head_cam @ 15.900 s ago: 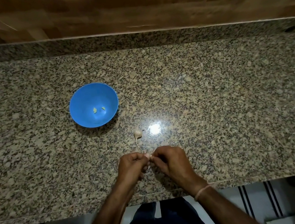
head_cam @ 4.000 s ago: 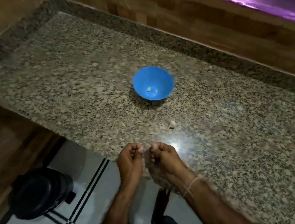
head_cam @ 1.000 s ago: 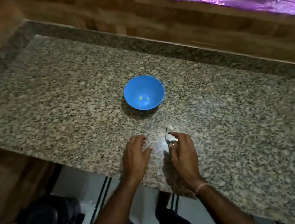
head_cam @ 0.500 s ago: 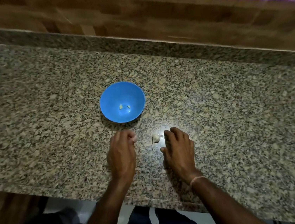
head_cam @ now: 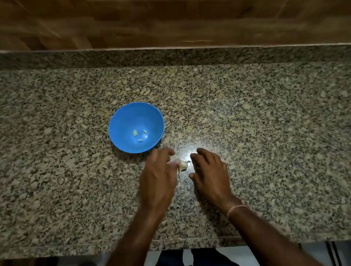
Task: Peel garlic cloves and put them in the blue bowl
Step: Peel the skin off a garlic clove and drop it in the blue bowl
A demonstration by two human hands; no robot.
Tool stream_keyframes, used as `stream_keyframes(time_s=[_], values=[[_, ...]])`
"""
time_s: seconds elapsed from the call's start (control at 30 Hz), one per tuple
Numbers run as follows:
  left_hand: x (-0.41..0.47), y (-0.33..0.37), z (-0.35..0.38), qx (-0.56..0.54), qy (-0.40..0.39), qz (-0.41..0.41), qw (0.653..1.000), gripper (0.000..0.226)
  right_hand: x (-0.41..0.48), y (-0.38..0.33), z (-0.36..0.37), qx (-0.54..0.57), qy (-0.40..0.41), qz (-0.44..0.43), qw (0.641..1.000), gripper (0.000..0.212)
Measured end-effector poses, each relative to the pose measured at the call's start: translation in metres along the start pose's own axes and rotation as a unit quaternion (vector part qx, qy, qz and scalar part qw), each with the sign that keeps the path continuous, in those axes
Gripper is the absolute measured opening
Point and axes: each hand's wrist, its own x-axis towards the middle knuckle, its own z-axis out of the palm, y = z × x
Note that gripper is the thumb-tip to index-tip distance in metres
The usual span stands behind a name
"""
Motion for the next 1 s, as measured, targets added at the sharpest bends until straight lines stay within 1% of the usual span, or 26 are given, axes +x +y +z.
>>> stream_keyframes(time_s=[0.07, 0.1, 0.13, 0.2, 0.23, 0.27, 0.3, 0.33, 0.37, 0.4, 0.43, 0.47, 0.5, 0.57, 0.63, 0.8, 0.87, 1.0], values=[[-0.018, -0.002, 0.027, -0.038, -0.077, -0.043, 0.995, 0.038, -0.004, 0.006, 0.001, 0.021, 0.003, -0.005, 1.0, 0.055], [-0.023, -0.004, 0.036, -0.036, -0.091, -0.047, 0.994, 0.041, -0.006, 0.009, 0.001, 0.033, 0.006, -0.008, 0.999, 0.053], [-0.024, -0.006, 0.044, -0.03, -0.092, -0.04, 0.994, 0.039, -0.008, 0.012, 0.002, 0.046, 0.011, -0.01, 0.999, 0.051], [-0.023, -0.009, 0.052, -0.03, -0.079, -0.038, 0.996, 0.027, -0.012, 0.018, 0.003, 0.075, 0.02, -0.014, 0.997, 0.048], [-0.021, -0.011, 0.054, -0.054, -0.07, -0.056, 0.994, 0.021, -0.014, 0.021, 0.004, 0.097, 0.026, -0.014, 0.995, 0.045], [-0.02, -0.011, 0.055, -0.104, -0.064, -0.091, 0.988, 0.016, -0.015, 0.022, 0.004, 0.134, 0.03, -0.007, 0.99, 0.043], [-0.018, -0.01, 0.054, -0.181, -0.067, -0.15, 0.97, 0.013, -0.016, 0.022, 0.002, 0.195, 0.027, 0.009, 0.98, 0.04], [-0.018, -0.006, 0.051, -0.283, -0.083, -0.225, 0.929, 0.014, -0.016, 0.02, -0.003, 0.275, 0.019, 0.036, 0.961, 0.037], [-0.018, -0.001, 0.047, -0.384, -0.107, -0.289, 0.87, 0.016, -0.016, 0.017, -0.008, 0.35, 0.007, 0.062, 0.935, 0.034], [-0.02, 0.005, 0.042, -0.473, -0.126, -0.33, 0.807, 0.019, -0.017, 0.013, -0.015, 0.405, -0.003, 0.077, 0.911, 0.031], [-0.021, 0.011, 0.038, -0.535, -0.135, -0.349, 0.758, 0.021, -0.017, 0.009, -0.021, 0.433, -0.002, 0.076, 0.898, 0.027], [-0.023, 0.018, 0.036, -0.578, -0.135, -0.358, 0.721, 0.024, -0.018, 0.007, -0.027, 0.45, 0.003, 0.069, 0.89, 0.024], [-0.025, 0.025, 0.033, -0.607, -0.131, -0.36, 0.696, 0.028, -0.019, 0.006, -0.033, 0.462, 0.009, 0.058, 0.885, 0.021], [-0.027, 0.036, 0.03, -0.641, -0.12, -0.358, 0.669, 0.037, -0.02, 0.006, -0.042, 0.47, 0.02, 0.034, 0.882, 0.018], [-0.028, 0.044, 0.029, -0.652, -0.115, -0.348, 0.664, 0.039, -0.021, 0.008, -0.05, 0.464, 0.028, 0.017, 0.885, 0.017], [-0.03, 0.057, 0.031, -0.643, -0.108, -0.326, 0.684, 0.035, -0.027, 0.01, -0.065, 0.426, 0.067, -0.031, 0.902, 0.022], [-0.03, 0.062, 0.032, -0.635, -0.096, -0.318, 0.698, 0.034, -0.03, 0.011, -0.068, 0.416, 0.076, -0.041, 0.905, 0.021], [-0.032, 0.067, 0.033, -0.601, -0.075, -0.292, 0.741, 0.034, -0.033, 0.017, -0.073, 0.421, 0.072, -0.033, 0.904, 0.019]])
